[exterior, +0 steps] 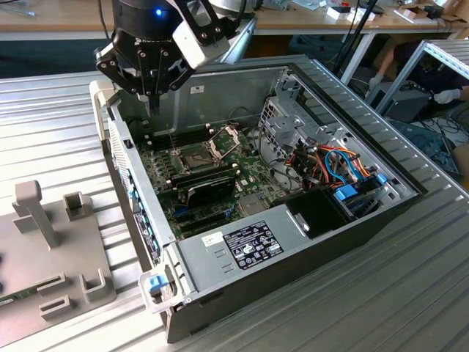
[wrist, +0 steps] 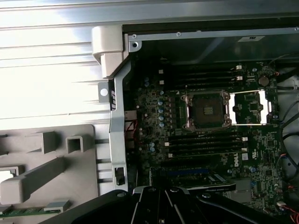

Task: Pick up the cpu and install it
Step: 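Reach for the cpu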

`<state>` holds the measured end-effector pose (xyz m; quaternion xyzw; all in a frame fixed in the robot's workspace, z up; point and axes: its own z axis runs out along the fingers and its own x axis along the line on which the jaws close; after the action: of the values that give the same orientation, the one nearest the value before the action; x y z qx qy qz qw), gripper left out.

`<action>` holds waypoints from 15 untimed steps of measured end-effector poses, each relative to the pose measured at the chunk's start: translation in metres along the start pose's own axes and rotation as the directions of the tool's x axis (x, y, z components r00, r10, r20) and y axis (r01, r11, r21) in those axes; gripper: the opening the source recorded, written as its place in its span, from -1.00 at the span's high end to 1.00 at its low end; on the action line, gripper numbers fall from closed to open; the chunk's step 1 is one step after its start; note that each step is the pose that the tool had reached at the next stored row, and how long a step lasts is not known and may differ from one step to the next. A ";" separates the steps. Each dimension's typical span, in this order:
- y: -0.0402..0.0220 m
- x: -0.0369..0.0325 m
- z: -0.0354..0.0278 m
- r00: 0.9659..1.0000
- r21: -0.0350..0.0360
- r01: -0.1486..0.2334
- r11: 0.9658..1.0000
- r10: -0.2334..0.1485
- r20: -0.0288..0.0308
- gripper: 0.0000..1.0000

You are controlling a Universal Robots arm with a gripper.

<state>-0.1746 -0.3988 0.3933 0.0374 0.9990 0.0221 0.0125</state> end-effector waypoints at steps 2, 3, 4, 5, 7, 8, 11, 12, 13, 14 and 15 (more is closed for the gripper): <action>-0.0001 0.0007 0.0000 1.000 0.000 0.000 1.000 0.000 0.000 0.79; -0.0001 0.0012 -0.0001 1.000 0.000 0.000 1.000 0.000 0.000 0.79; -0.0001 0.0014 0.0000 1.000 0.000 0.000 1.000 0.000 0.000 0.79; -0.0001 0.0016 -0.0001 1.000 0.000 0.000 1.000 0.000 0.000 0.79; -0.0002 0.0021 -0.0001 1.000 0.000 0.000 1.000 0.000 0.000 0.79; -0.0002 0.0024 -0.0001 1.000 0.000 0.000 1.000 0.000 0.000 0.79; -0.0003 0.0035 -0.0001 1.000 0.000 0.000 1.000 0.000 0.000 0.79; -0.0003 0.0037 -0.0001 1.000 0.000 0.000 1.000 0.000 0.000 0.79; -0.0003 0.0038 -0.0001 1.000 0.000 0.000 1.000 0.000 0.000 0.79; -0.0003 0.0041 -0.0001 1.000 0.000 0.000 1.000 0.000 0.000 0.79; -0.0003 0.0043 -0.0001 1.000 0.000 0.000 1.000 0.000 0.000 0.79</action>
<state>-0.1789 -0.3988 0.3933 0.0374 0.9990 0.0221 0.0125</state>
